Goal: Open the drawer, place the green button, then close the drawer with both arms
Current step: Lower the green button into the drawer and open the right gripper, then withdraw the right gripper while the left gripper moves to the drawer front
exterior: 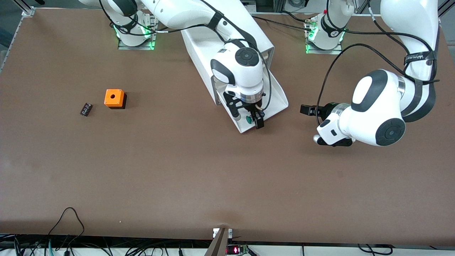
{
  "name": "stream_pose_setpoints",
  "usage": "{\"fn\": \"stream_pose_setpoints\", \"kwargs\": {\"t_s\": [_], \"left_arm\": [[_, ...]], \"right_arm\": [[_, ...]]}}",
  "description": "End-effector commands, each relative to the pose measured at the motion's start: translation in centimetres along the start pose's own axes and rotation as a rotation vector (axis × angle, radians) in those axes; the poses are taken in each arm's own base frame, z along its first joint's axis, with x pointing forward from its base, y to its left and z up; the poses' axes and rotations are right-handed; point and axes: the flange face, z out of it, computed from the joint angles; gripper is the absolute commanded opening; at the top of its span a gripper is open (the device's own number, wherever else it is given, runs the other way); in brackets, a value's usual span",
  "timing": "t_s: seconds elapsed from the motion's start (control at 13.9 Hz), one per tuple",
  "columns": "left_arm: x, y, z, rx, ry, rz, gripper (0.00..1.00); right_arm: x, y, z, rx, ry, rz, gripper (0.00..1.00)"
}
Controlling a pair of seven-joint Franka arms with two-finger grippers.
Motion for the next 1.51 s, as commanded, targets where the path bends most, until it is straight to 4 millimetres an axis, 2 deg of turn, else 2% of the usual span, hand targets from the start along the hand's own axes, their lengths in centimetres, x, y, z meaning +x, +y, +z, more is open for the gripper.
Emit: {"fn": "stream_pose_setpoints", "kwargs": {"t_s": [0.0, 0.22, 0.29, 0.43, 0.5, 0.72, 0.93, 1.08, 1.15, 1.29, 1.44], "left_arm": [[1.7, -1.3, -1.2, 0.032, 0.06, 0.025, 1.0], [2.7, -1.5, -1.3, 0.008, 0.124, -0.064, 1.0], [3.3, -1.0, -0.1, -0.002, 0.139, -0.143, 1.0], [3.3, 3.1, 3.3, 0.009, 0.17, -0.249, 1.0], [3.4, 4.1, 4.7, 0.005, 0.201, -0.282, 0.99], [2.6, 6.4, 9.7, -0.018, 0.305, -0.33, 0.99], [1.3, 9.8, 16.1, -0.035, 0.367, -0.401, 0.99], [1.2, 10.6, 17.4, -0.028, 0.4, -0.417, 0.99], [1.5, 10.0, 18.0, -0.015, 0.417, -0.413, 0.98], [1.3, 10.0, 19.8, -0.03, 0.438, -0.437, 0.98], [0.8, 10.6, 20.7, -0.027, 0.435, -0.445, 0.98]], "right_arm": [[5.2, -3.7, -4.8, 0.025, -0.049, 0.004, 1.0], [13.9, -7.2, -9.6, 0.005, -0.138, -0.048, 1.0], [16.6, -7.9, -10.9, 0.002, -0.161, -0.074, 1.0], [21.5, -8.7, -12.8, -0.007, -0.193, -0.115, 1.0], [23.7, -8.7, -13.4, -0.016, -0.185, -0.162, 1.0], [30.1, -7.4, -14.2, -0.028, -0.163, -0.367, 1.0], [35.9, -5.4, -15.1, -0.082, -0.173, -0.614, 1.0], [40.2, -4.5, -15.9, -0.119, -0.163, -0.75, 1.0], [42.1, -3.9, -16.4, -0.14, -0.164, -0.814, 1.0], [45.6, -2.3, -18.2, -0.162, -0.166, -0.956, 1.0], [48.8, -0.4, -19.7, -0.17, -0.166, -1.074, 1.0]]}}
